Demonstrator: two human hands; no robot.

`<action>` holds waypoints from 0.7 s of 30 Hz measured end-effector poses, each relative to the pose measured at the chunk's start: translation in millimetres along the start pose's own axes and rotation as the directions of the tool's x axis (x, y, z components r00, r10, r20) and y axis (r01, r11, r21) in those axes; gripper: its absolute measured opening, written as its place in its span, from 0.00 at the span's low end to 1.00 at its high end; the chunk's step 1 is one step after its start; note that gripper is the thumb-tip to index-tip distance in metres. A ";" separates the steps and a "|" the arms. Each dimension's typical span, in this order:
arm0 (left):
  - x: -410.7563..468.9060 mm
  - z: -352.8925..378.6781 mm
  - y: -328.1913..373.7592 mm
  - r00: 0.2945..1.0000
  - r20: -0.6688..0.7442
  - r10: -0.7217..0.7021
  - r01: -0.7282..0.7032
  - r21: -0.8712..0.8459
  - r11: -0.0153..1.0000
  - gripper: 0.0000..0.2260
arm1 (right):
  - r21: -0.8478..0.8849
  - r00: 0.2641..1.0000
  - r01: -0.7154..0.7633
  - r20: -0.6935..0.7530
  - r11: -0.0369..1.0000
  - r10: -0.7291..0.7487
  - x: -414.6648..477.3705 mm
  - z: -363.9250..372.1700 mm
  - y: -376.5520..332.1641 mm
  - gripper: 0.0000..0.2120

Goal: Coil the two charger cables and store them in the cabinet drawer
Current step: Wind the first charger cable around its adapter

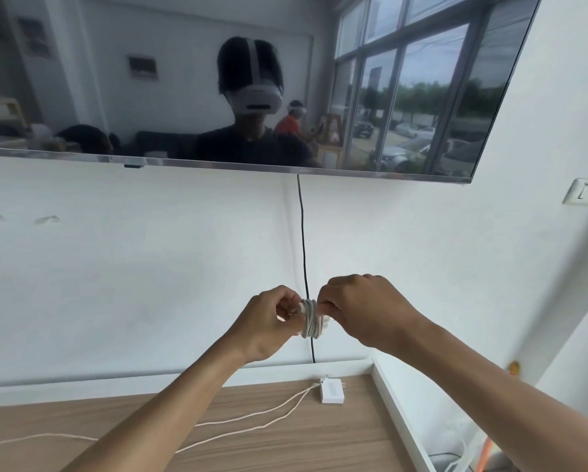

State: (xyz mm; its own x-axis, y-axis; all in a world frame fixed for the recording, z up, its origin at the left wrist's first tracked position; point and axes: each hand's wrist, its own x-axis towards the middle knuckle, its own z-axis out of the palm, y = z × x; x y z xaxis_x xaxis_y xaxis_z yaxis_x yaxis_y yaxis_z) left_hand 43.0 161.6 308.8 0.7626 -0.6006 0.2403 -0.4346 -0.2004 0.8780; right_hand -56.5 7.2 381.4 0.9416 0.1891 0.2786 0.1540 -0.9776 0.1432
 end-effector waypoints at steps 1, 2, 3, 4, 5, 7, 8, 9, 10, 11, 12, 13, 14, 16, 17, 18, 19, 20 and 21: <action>-1.4 0.7 0.8 1.000 0.027 0.014 -0.014 -0.008 1.000 0.07 | 0.005 1.000 -0.001 0.000 1.000 0.001 1.0 -1.0 2.8 0.12; -2.2 0.8 2.1 0.998 0.054 0.033 -0.032 -0.017 0.999 0.09 | 0.029 1.000 -0.009 -0.009 1.000 0.010 1.4 -1.1 6.4 0.10; -2.8 0.5 3.9 0.995 0.081 0.054 -0.051 -0.031 0.998 0.09 | 0.077 0.999 -0.028 -0.025 0.997 0.030 1.3 -1.2 10.5 0.09; -3.4 -0.2 4.9 0.992 0.107 0.067 -0.061 -0.057 0.997 0.09 | 0.142 0.998 -0.051 -0.039 0.989 0.057 1.0 -0.6 14.6 0.08; -4.3 -0.9 6.2 0.989 0.130 0.076 -0.065 -0.086 0.994 0.09 | 0.212 0.995 -0.069 -0.049 0.975 0.081 0.2 0.3 18.2 0.08; -5.5 -2.5 8.3 0.983 0.164 0.082 -0.060 -0.135 0.989 0.10 | 0.332 0.993 -0.088 -0.042 0.939 0.107 -0.5 4.3 23.1 0.08; -5.5 -3.4 9.2 0.980 0.183 0.077 -0.044 -0.180 0.983 0.10 | 0.391 0.993 -0.097 -0.029 0.915 0.117 -0.7 5.9 24.4 0.09; -5.7 -4.2 9.1 0.976 0.207 0.070 -0.017 -0.248 0.969 0.11 | 0.462 0.991 -0.108 -0.016 0.880 0.130 -1.0 6.8 25.5 0.10; -6.0 -5.1 9.7 0.970 0.234 0.070 0.012 -0.330 0.944 0.13 | 0.537 0.989 -0.124 -0.001 0.834 0.148 -1.4 7.5 26.5 0.11; -6.9 -5.9 10.7 0.963 0.259 0.077 0.036 -0.406 0.913 0.15 | 0.612 0.986 -0.139 0.016 0.778 0.164 -1.7 7.3 27.0 0.11; -7.4 -6.1 12.0 0.956 0.281 0.085 0.059 -0.467 0.882 0.17 | 0.684 0.984 -0.149 0.029 0.714 0.177 -2.4 7.9 28.2 0.12; -7.9 -5.7 13.8 0.950 0.297 0.092 0.079 -0.515 0.853 0.19 | 0.751 0.982 -0.154 0.041 0.643 0.187 -3.2 9.6 30.2 0.12; -8.5 -4.9 15.0 0.949 0.303 0.093 0.097 -0.559 0.824 0.19 | 0.804 0.979 -0.158 0.053 0.574 0.196 -3.6 12.5 31.8 0.12; -9.9 -2.0 17.6 0.953 0.292 0.077 0.132 -0.633 0.763 0.16 | 0.880 0.972 -0.168 0.073 0.444 0.224 -3.8 19.3 30.8 0.14; -10.2 0.6 18.5 0.956 0.285 0.067 0.146 -0.664 0.734 0.15 | 0.916 0.966 -0.168 0.079 0.364 0.248 -3.9 22.2 28.7 0.15; -10.8 3.5 19.5 0.958 0.279 0.060 0.157 -0.692 0.705 0.15 | 0.947 0.958 -0.160 0.081 0.277 0.276 -4.0 24.8 26.3 0.16; -11.0 6.7 19.3 0.962 0.270 0.052 0.165 -0.719 0.675 0.16 | 0.969 0.949 -0.146 0.080 0.199 0.306 -4.3 26.5 23.6 0.15; -11.0 9.9 19.0 0.965 0.259 0.043 0.173 -0.749 0.640 0.17 | 0.981 0.938 -0.135 0.081 0.141 0.336 -5.0 27.5 20.0 0.15; -11.0 12.9 18.6 0.969 0.244 0.030 0.178 -0.780 0.600 0.17 | 0.987 0.929 -0.125 0.081 0.099 0.361 -6.1 28.0 15.7 0.14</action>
State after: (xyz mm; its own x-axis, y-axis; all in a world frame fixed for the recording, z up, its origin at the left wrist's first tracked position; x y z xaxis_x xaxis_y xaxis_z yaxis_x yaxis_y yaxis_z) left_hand 20.4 154.5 317.2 0.6094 -0.7770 0.1580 0.2489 0.3766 0.8923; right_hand -51.4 -11.8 355.4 0.9546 -0.1852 0.2333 0.1931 -0.2116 -0.9581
